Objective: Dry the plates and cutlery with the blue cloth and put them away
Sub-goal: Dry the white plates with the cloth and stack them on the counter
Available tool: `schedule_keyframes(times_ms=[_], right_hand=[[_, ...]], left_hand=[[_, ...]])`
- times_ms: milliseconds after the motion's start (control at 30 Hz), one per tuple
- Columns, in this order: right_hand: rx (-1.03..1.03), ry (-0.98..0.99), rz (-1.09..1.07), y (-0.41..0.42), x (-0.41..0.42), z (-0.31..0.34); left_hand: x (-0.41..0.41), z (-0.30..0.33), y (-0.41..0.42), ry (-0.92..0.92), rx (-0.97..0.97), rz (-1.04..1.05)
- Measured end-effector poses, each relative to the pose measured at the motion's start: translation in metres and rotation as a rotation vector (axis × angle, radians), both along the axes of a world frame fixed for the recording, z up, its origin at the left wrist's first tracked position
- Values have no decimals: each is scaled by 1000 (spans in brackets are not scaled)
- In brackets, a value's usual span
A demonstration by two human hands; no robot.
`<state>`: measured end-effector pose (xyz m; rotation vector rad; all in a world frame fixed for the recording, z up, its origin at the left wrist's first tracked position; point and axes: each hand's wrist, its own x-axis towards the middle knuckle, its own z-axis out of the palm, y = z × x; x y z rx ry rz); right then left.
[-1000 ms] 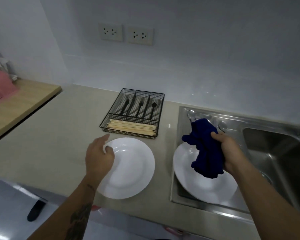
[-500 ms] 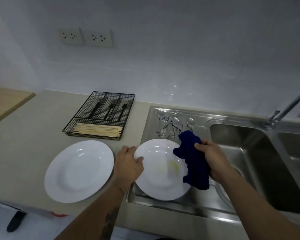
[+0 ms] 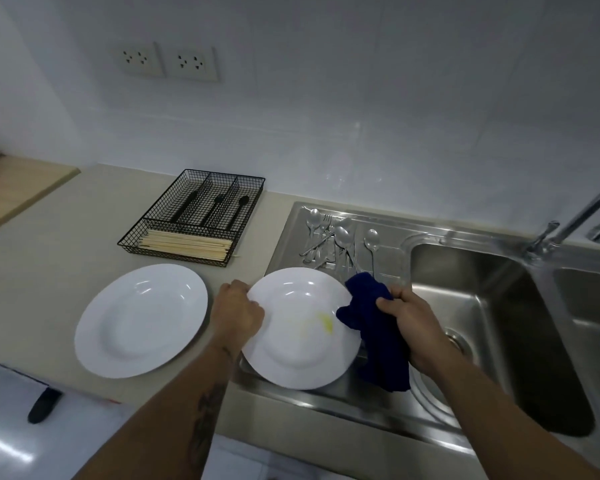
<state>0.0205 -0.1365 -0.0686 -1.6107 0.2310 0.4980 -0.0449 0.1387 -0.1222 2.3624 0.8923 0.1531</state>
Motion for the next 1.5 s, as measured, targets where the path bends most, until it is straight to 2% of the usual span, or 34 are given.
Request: schedule_keyframes(times_ms=[167,433,567,700,833,1033,1100,1200,1300,1367,1500], right_hand=[[9,8,-43,6,-1,-3],[33,-41,-156,29,-11,5],[-92,-103,-195,40,-27,3],[-166,-112,-164,52,-36,3],[-322,-217,-104,59,-35,10],[-633,-553,47,72,-22,30],[-711,-672,171,79,-18,39],[-825,-777,494,86,-20,47],[-1063,-863,738,80,-23,53],[-1174,-936,697,68,-19,57],[-1367,-1046,435,43,1,52]], left_hand=[[13,10,9,46,-71,-12],[17,16,23,-238,-387,-66],[11,11,28,-272,-485,-114],[8,9,31,-285,-487,-127],[11,17,26,-354,-533,-101],[30,46,11,-470,-733,5],[36,57,3,-492,-796,22],[48,72,-3,-516,-827,18],[57,84,0,-500,-837,20],[58,90,4,-501,-857,38],[58,103,-1,-522,-886,-38]])
